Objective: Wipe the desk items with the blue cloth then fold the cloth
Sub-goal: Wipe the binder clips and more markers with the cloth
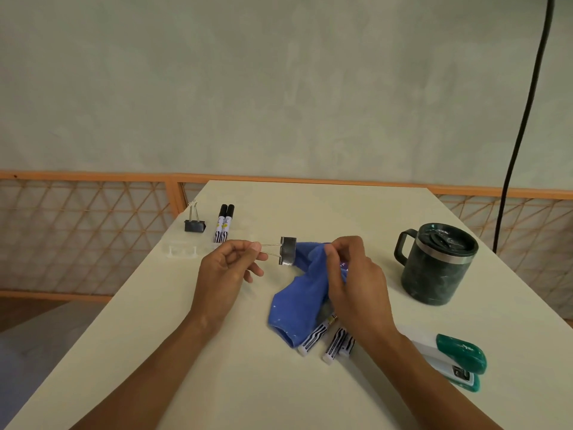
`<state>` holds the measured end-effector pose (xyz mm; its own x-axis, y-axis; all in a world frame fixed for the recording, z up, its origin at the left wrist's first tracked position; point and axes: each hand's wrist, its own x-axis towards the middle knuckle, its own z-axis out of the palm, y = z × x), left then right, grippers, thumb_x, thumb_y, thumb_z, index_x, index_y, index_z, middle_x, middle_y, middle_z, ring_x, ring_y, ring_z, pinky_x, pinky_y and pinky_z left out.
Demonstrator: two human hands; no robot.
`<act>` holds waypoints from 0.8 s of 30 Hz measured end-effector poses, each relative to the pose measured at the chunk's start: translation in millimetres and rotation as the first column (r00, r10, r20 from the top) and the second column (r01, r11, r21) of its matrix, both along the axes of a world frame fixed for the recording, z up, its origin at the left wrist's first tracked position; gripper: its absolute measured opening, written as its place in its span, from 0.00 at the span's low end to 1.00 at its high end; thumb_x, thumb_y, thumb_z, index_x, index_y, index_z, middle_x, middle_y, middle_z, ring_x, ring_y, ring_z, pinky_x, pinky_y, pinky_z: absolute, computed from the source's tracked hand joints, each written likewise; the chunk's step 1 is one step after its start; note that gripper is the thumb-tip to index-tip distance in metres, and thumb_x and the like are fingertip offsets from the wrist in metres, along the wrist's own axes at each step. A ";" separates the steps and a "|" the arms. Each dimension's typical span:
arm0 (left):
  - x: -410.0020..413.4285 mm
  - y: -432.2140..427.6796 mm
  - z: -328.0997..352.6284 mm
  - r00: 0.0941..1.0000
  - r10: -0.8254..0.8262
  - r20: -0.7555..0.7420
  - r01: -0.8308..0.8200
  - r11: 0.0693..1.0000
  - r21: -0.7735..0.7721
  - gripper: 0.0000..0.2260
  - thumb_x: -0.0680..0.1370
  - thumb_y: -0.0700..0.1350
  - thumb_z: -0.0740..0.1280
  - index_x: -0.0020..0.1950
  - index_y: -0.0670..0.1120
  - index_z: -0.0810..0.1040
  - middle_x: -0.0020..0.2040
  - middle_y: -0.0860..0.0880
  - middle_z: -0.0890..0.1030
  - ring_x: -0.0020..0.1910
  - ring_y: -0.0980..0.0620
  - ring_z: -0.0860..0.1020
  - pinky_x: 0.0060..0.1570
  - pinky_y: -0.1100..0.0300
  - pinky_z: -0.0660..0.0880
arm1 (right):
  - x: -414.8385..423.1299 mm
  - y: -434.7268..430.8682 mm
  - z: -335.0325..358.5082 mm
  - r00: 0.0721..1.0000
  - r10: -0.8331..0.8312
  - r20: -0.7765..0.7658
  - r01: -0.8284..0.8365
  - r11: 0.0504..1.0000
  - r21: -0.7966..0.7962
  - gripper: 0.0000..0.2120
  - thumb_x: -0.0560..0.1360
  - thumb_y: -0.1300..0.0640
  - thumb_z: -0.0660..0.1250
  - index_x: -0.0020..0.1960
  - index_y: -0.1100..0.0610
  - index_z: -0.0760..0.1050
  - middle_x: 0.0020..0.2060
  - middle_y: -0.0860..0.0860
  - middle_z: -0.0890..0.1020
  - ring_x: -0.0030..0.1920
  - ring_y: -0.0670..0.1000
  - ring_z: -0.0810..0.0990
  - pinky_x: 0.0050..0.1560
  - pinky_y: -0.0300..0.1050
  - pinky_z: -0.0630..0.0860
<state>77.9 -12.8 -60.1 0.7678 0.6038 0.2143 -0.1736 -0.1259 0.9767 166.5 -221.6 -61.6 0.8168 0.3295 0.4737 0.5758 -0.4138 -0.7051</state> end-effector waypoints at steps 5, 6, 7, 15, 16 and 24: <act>1.7 -5.8 1.4 0.998 -0.069 -0.007 0.069 0.997 -0.042 0.08 0.85 0.40 0.67 0.55 0.34 0.80 0.50 0.44 0.89 0.41 0.46 0.84 0.45 0.54 0.80 | -5.5 6.6 0.3 0.990 0.062 -0.125 -0.036 0.979 0.200 0.07 0.86 0.42 0.60 0.62 0.41 0.67 0.47 0.37 0.86 0.45 0.43 0.84 0.41 0.44 0.81; 1.6 -7.0 1.9 0.996 -0.088 -0.006 0.088 0.995 -0.036 0.08 0.85 0.39 0.67 0.54 0.34 0.79 0.50 0.44 0.89 0.42 0.46 0.84 0.46 0.54 0.81 | -7.6 7.0 1.1 0.992 0.087 -0.090 -0.067 0.977 0.204 0.06 0.86 0.44 0.60 0.62 0.41 0.68 0.47 0.36 0.85 0.45 0.42 0.84 0.41 0.39 0.79; 1.0 -7.5 2.4 0.994 -0.105 -0.007 0.105 0.994 -0.023 0.08 0.85 0.39 0.67 0.53 0.34 0.79 0.50 0.43 0.89 0.42 0.45 0.85 0.47 0.55 0.81 | -10.0 7.4 1.8 0.992 0.116 -0.055 -0.103 0.975 0.197 0.05 0.87 0.46 0.60 0.62 0.41 0.68 0.45 0.35 0.85 0.44 0.43 0.83 0.39 0.37 0.76; -4.3 -4.4 6.8 0.973 -0.232 -0.003 0.230 0.964 0.135 0.08 0.86 0.38 0.65 0.53 0.33 0.75 0.53 0.43 0.88 0.48 0.41 0.86 0.55 0.51 0.83 | -4.3 1.4 2.6 0.986 0.166 -0.027 -0.159 0.973 0.166 0.15 0.84 0.62 0.65 0.65 0.44 0.77 0.46 0.36 0.82 0.43 0.42 0.82 0.41 0.32 0.75; -5.0 -4.6 7.5 0.967 -0.256 -0.007 0.253 0.954 0.163 0.08 0.86 0.39 0.66 0.54 0.34 0.75 0.53 0.43 0.88 0.49 0.41 0.86 0.55 0.51 0.83 | -3.4 1.4 5.1 0.982 0.182 -0.058 -0.170 0.970 0.174 0.16 0.84 0.59 0.67 0.68 0.42 0.74 0.52 0.37 0.83 0.50 0.41 0.84 0.45 0.31 0.78; -7.5 0.0 8.4 0.923 -0.384 -0.036 0.380 0.890 0.250 0.06 0.86 0.37 0.66 0.54 0.33 0.74 0.51 0.40 0.88 0.50 0.42 0.87 0.56 0.56 0.82 | 3.4 4.6 2.9 0.967 0.201 -0.156 -0.183 0.976 0.122 0.15 0.85 0.52 0.67 0.71 0.46 0.79 0.55 0.33 0.85 0.57 0.37 0.83 0.54 0.31 0.79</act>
